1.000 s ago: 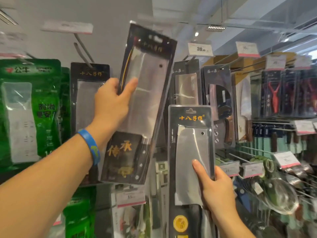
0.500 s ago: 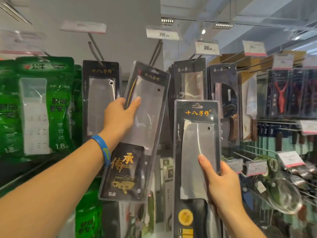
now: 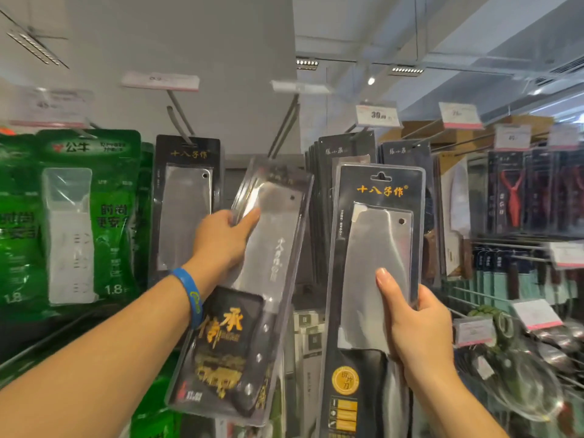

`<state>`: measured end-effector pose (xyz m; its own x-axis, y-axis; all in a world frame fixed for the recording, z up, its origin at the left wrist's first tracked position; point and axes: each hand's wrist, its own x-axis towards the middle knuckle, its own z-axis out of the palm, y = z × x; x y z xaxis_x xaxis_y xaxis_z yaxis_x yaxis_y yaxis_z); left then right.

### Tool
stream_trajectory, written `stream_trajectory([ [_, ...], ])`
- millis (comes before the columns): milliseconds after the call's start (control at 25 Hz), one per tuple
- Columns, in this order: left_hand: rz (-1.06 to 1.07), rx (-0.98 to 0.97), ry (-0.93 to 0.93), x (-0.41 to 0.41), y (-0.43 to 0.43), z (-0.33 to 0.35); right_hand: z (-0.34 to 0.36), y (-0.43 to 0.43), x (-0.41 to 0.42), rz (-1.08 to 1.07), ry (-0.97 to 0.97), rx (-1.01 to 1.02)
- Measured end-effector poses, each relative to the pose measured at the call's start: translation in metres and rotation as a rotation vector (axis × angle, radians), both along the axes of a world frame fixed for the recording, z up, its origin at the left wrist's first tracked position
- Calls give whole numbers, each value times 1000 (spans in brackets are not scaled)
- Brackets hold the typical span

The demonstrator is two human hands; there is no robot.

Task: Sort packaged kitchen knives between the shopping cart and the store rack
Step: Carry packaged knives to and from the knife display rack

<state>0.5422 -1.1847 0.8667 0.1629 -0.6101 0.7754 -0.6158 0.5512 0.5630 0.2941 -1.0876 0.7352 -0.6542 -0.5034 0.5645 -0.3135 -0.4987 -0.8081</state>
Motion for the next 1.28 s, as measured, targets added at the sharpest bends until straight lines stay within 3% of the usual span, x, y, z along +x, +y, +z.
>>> stream_trajectory([
  [160, -37, -126, -69, 3, 0, -10, 33, 1, -6, -44, 32, -62],
  [360, -86, -320, 6, -13, 21, 45, 58, 1, -10, -98, 52, -107],
  [480, -32, -251, -61, -13, 19, 47, 49, 4, -11, -91, 45, -84],
  [720, -109, -180, -22, -21, 15, 39, 36, 7, -10, -46, 58, -89],
  [960, -137, -41, 228, -2, 4, 32, 32, 3, -7, -3, 54, -51],
  [1280, -121, -53, 90, -8, 12, 51, 50, -6, 26, 82, 58, -43],
])
